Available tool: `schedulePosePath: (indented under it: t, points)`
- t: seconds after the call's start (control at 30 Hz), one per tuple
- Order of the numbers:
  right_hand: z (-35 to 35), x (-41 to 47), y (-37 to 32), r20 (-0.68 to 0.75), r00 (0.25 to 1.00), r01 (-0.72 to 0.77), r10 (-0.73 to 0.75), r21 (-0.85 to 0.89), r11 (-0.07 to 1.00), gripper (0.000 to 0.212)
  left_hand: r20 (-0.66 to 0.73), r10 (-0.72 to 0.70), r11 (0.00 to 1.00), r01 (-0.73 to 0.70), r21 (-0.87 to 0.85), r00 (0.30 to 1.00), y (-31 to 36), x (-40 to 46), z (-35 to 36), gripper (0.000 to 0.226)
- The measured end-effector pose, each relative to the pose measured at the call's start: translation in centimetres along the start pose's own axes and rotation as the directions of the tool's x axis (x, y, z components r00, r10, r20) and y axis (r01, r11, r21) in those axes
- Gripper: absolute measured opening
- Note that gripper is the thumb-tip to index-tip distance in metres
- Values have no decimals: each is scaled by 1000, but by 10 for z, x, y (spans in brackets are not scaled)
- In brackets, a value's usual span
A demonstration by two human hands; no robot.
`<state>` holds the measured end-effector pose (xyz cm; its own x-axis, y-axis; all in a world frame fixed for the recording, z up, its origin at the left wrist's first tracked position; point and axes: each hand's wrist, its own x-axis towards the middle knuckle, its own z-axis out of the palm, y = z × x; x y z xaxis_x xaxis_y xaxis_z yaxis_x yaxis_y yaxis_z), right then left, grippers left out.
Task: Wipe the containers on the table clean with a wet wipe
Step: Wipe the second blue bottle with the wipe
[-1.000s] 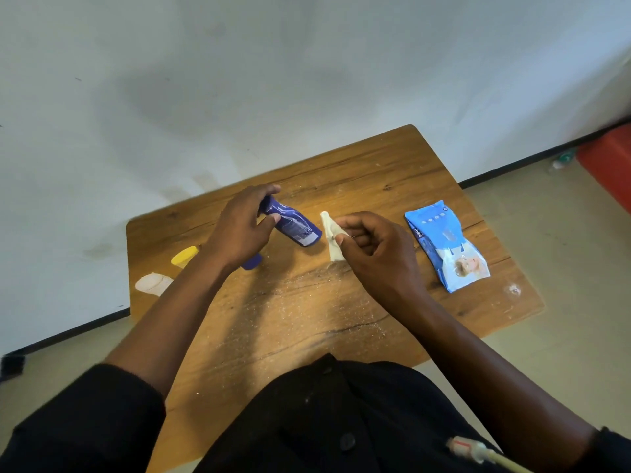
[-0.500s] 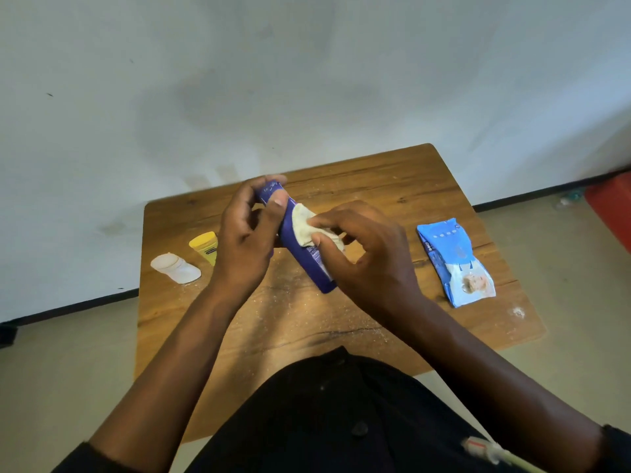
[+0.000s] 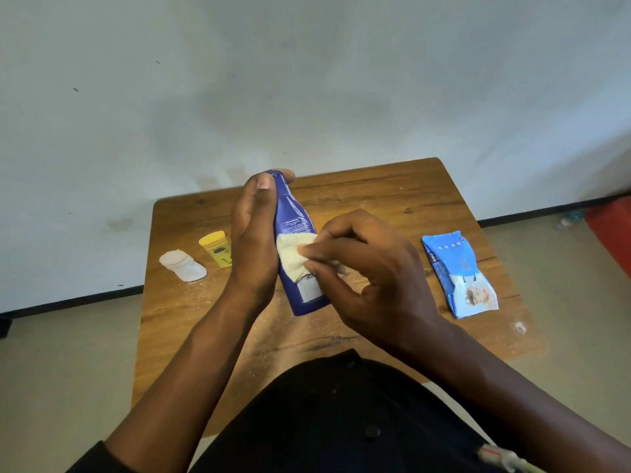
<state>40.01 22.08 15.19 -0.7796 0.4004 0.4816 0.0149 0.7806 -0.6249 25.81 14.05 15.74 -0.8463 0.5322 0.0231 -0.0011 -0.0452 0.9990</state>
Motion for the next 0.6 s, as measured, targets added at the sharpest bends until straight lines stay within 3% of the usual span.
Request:
schedulePosePath:
  t: [0.1,0.2,0.47,0.6]
  points:
    - [-2,16,1,-115,993,-19,16,-28,999,18,138,13,997,-3,-72,990,4,-5,6,31]
    - [-4,28,0,-175,985,-9,4,-29,1000,19,185,29,994,-9,-108,982,8,-5,6,33]
    - [-3,3,-5,-52,998,38,-35,70,997,17,-39,50,990,-55,-130,998,21,12,-12,31]
    - [-2,-6,0,-31,999,19,-15,145,989,17,-40,46,994,-50,-95,998,20,14,-15,30]
